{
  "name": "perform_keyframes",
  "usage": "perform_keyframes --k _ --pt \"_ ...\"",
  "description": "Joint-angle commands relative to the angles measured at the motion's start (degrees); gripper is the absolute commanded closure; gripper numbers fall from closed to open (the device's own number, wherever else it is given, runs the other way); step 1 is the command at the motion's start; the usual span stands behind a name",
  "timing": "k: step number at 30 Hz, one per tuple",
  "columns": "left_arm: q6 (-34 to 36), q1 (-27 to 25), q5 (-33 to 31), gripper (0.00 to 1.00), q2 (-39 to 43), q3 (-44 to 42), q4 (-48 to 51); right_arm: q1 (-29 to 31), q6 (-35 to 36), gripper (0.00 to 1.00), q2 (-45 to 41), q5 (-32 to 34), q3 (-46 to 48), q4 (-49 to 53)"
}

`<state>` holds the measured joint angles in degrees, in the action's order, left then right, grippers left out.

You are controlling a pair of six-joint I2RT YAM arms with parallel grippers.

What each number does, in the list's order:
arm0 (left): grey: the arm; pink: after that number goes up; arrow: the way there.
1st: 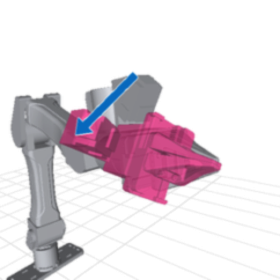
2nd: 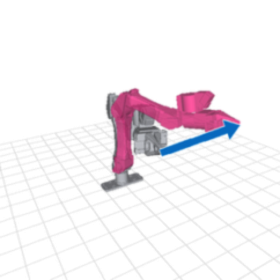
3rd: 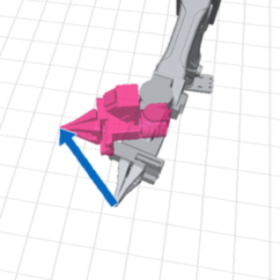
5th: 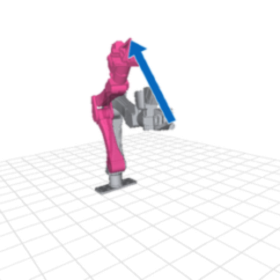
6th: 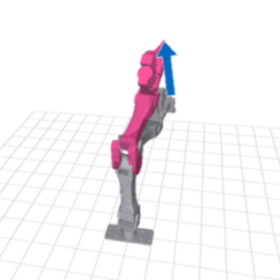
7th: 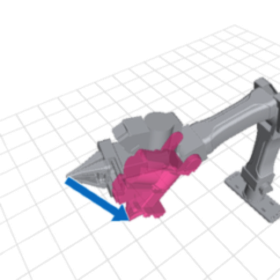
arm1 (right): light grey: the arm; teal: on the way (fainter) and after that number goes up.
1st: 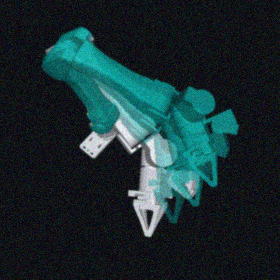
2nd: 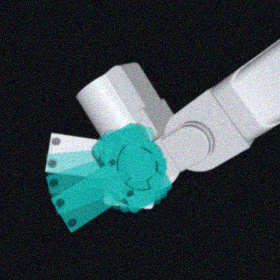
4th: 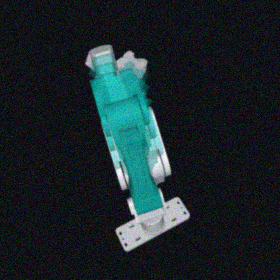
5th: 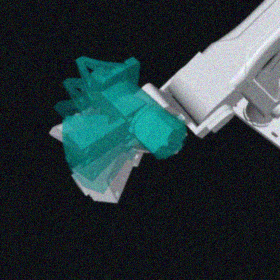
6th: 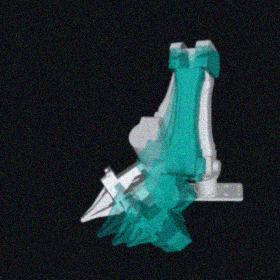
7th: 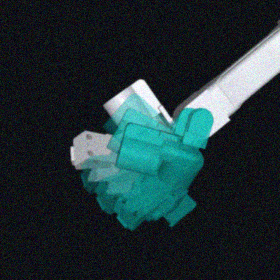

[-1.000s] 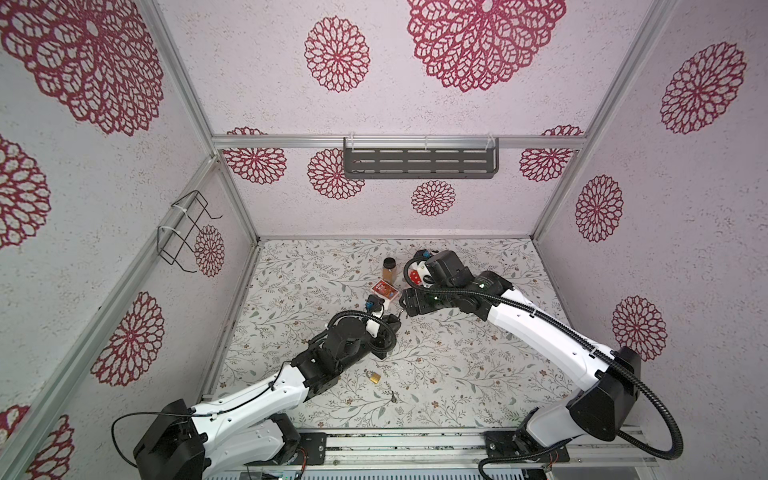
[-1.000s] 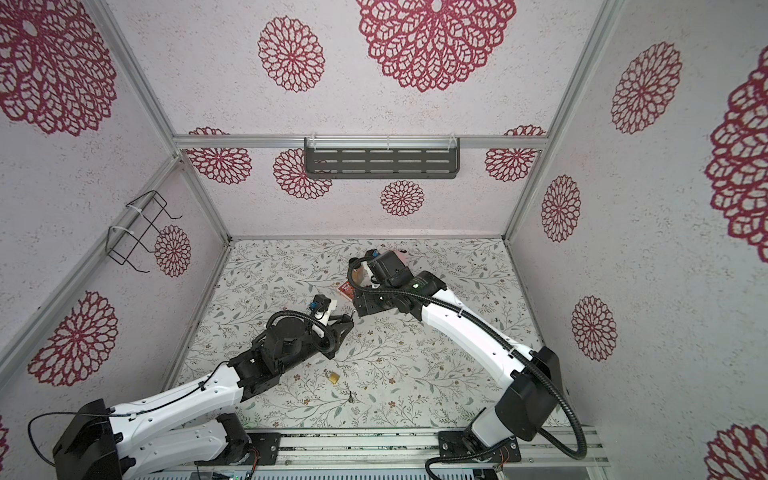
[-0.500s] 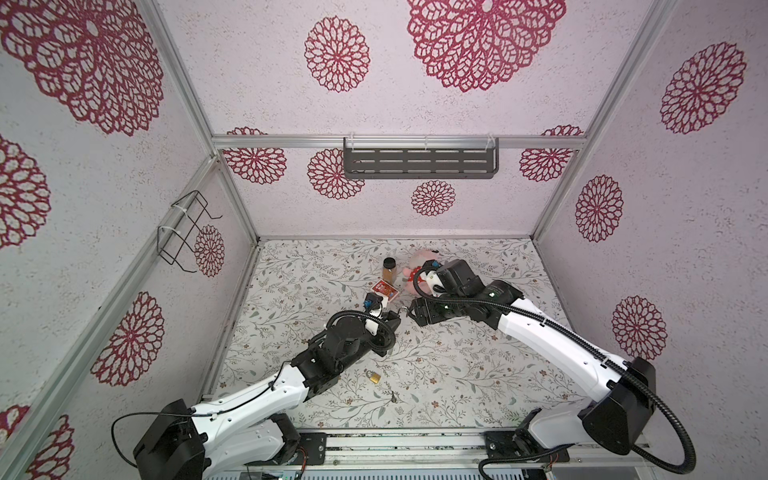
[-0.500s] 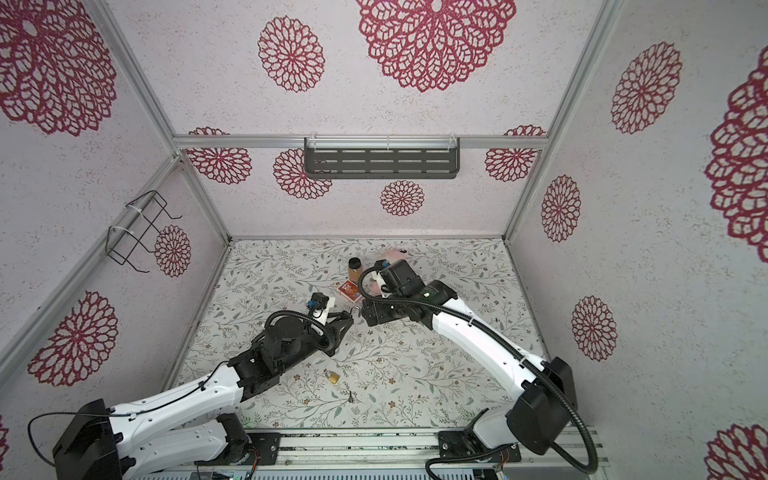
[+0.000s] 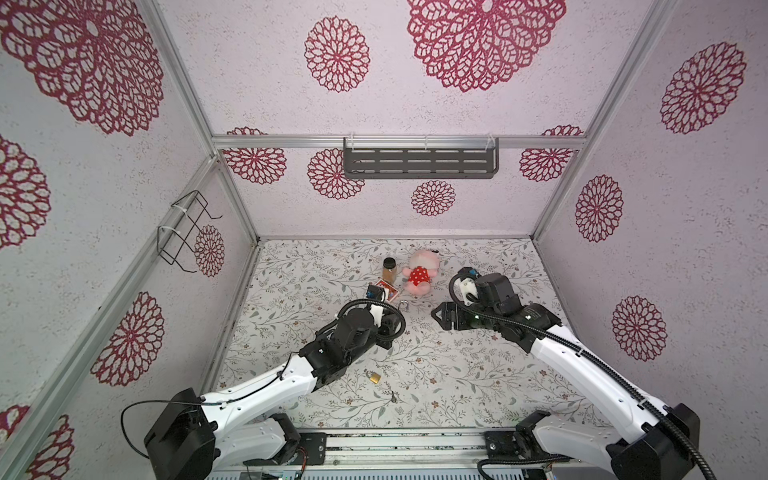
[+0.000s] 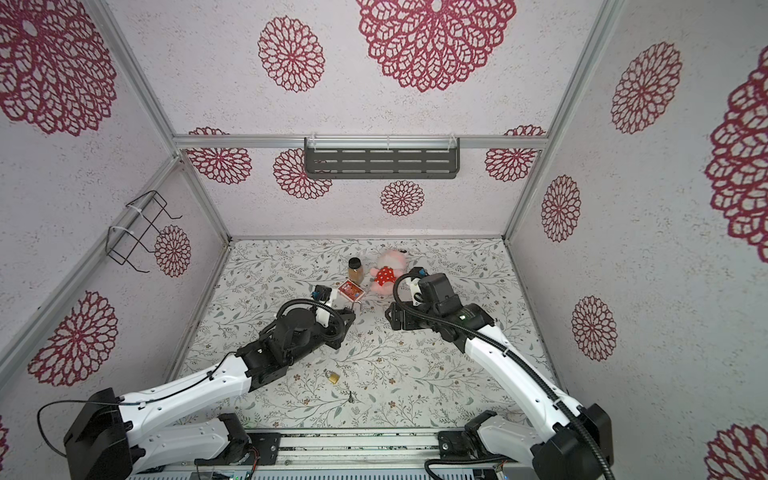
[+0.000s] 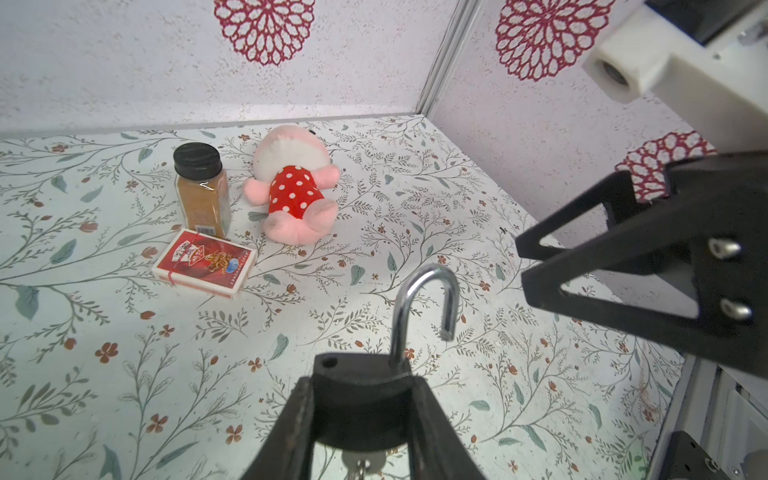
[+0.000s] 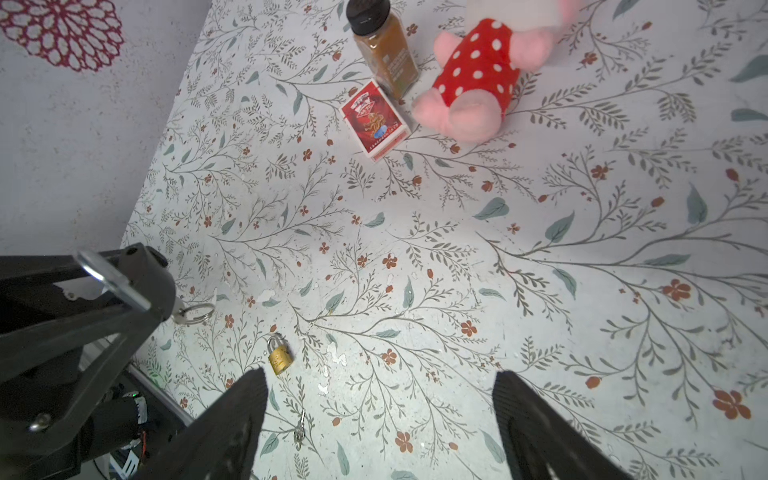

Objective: Unlock with the key

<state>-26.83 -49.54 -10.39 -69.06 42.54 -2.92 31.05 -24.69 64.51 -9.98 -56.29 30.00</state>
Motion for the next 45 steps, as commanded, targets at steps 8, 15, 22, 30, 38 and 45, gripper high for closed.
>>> perform_keyframes --k 8,15,22,30,38,45 --pt "-12.21 -1.17 -0.40 1.00 -13.20 12.51 15.53 -3.79 -6.10 0.09 -7.35 1.36 10.29 -3.52" --pt "-16.62 -1.09 -3.57 1.00 -24.06 20.64 24.58 -5.20 -7.70 0.06 -8.57 0.42 14.37 -4.79" --pt "-21.38 -0.26 -3.31 1.00 -32.89 27.81 29.87 -6.99 -7.83 0.01 -9.67 1.16 16.16 -4.51" --pt "-23.86 1.23 -2.01 1.00 -39.62 32.39 29.95 -8.81 -8.16 0.01 -10.31 1.23 17.78 -4.68" --pt "-24.92 2.00 -3.35 1.00 -43.95 35.94 32.36 -9.19 -8.45 0.01 -11.64 0.57 18.19 -3.99" --pt "-25.51 2.18 -4.28 1.00 -47.01 37.95 33.94 -9.23 -8.34 0.01 -11.91 0.06 18.49 -4.14"
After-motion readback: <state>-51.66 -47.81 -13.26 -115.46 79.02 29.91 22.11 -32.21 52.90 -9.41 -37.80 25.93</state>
